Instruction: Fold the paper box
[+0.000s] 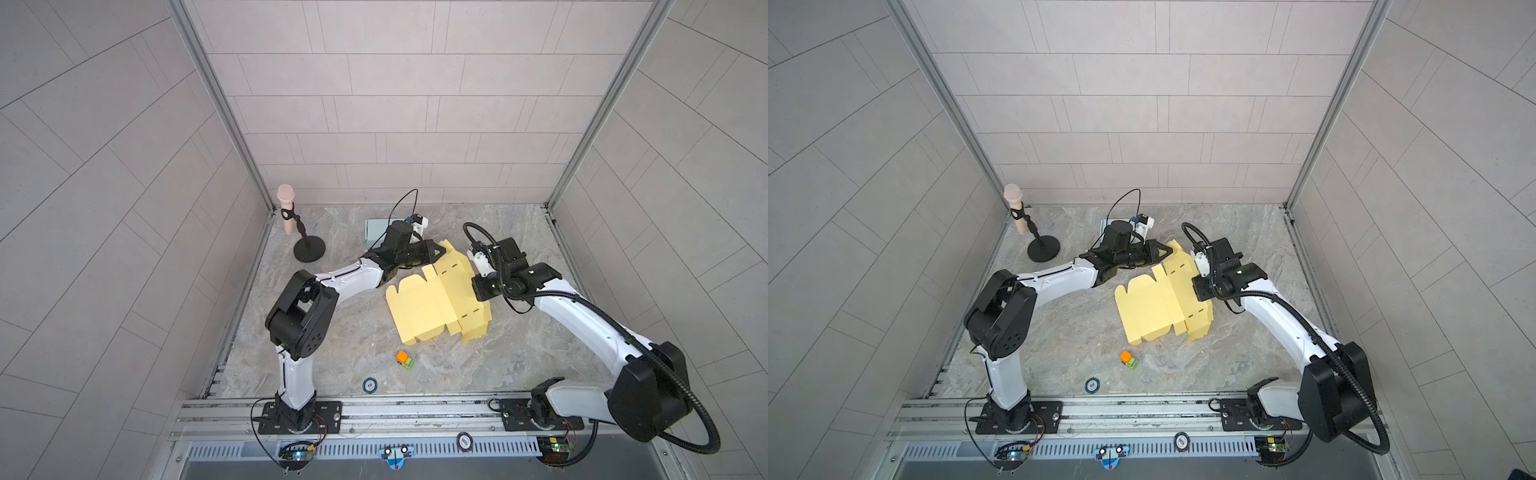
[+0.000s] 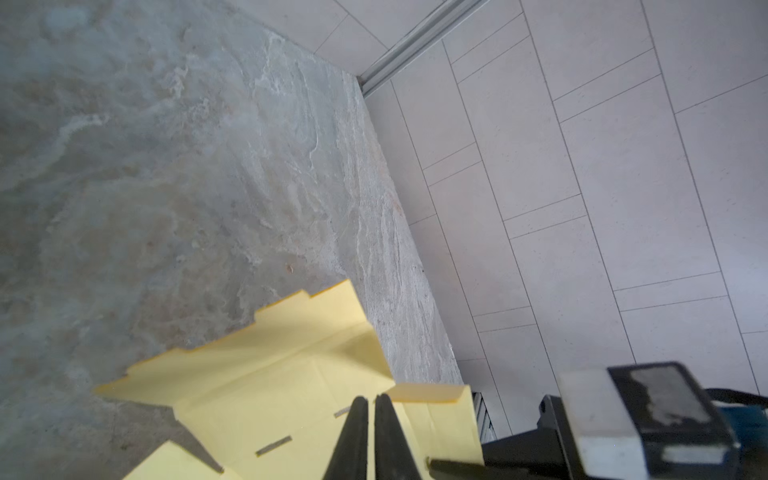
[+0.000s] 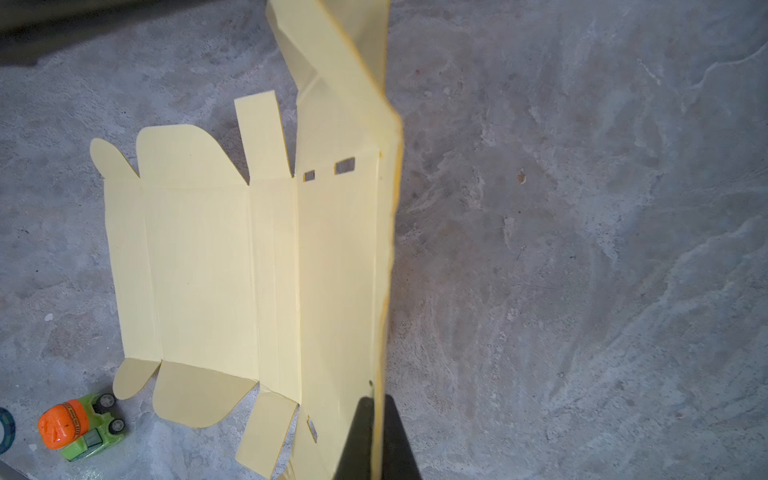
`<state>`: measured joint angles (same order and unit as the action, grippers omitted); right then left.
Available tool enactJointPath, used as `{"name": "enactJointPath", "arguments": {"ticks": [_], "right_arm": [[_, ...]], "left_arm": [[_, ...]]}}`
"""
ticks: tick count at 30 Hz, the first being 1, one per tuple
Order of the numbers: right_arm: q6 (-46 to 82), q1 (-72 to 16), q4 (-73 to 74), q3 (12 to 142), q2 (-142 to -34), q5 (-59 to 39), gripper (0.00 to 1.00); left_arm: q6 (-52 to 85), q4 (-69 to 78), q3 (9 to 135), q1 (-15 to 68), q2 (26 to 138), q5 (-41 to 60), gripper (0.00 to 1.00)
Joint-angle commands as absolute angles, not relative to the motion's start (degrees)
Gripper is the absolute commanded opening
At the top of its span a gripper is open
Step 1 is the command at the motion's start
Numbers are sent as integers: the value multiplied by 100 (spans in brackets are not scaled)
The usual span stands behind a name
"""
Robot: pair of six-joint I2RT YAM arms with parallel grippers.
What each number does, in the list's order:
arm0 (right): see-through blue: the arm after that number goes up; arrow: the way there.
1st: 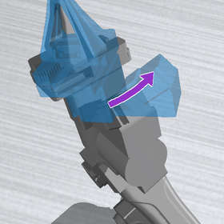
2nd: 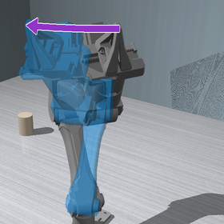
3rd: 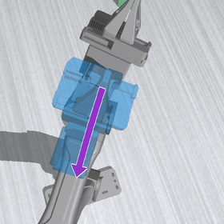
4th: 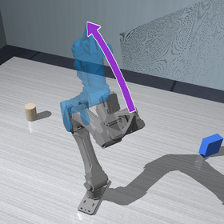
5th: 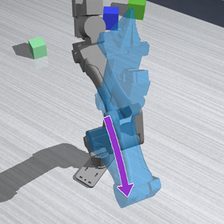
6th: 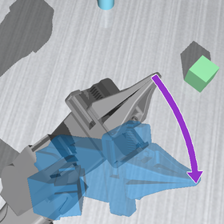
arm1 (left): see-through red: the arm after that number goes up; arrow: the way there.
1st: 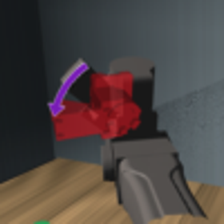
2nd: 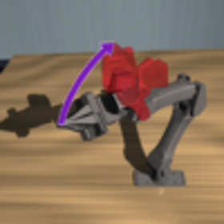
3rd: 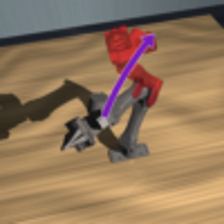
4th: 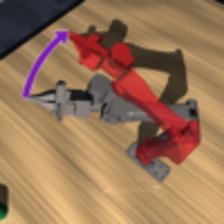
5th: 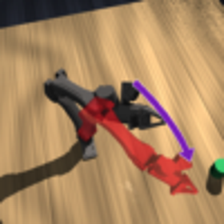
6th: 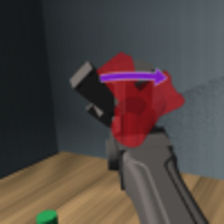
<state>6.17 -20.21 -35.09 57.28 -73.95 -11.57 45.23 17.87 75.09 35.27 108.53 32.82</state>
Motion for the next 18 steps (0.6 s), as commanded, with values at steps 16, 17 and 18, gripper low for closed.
{"name": "enactJointPath", "arguments": {"ticks": [16, 17, 18], "right_arm": [[491, -2127, -3410, 5713, -7183, -1168, 0], [495, -2126, -3397, 5713, -7187, -1153, 0], [501, -2125, -3385, 5713, -7188, -1158, 0]], "left_arm": [[3998, 1062, 7830, 3922, 10780, 3090, 12], [3982, 1046, 7768, 3979, 10720, 3083, 12], [4000, 1077, 7704, 4034, 10671, 3047, 13]]}}
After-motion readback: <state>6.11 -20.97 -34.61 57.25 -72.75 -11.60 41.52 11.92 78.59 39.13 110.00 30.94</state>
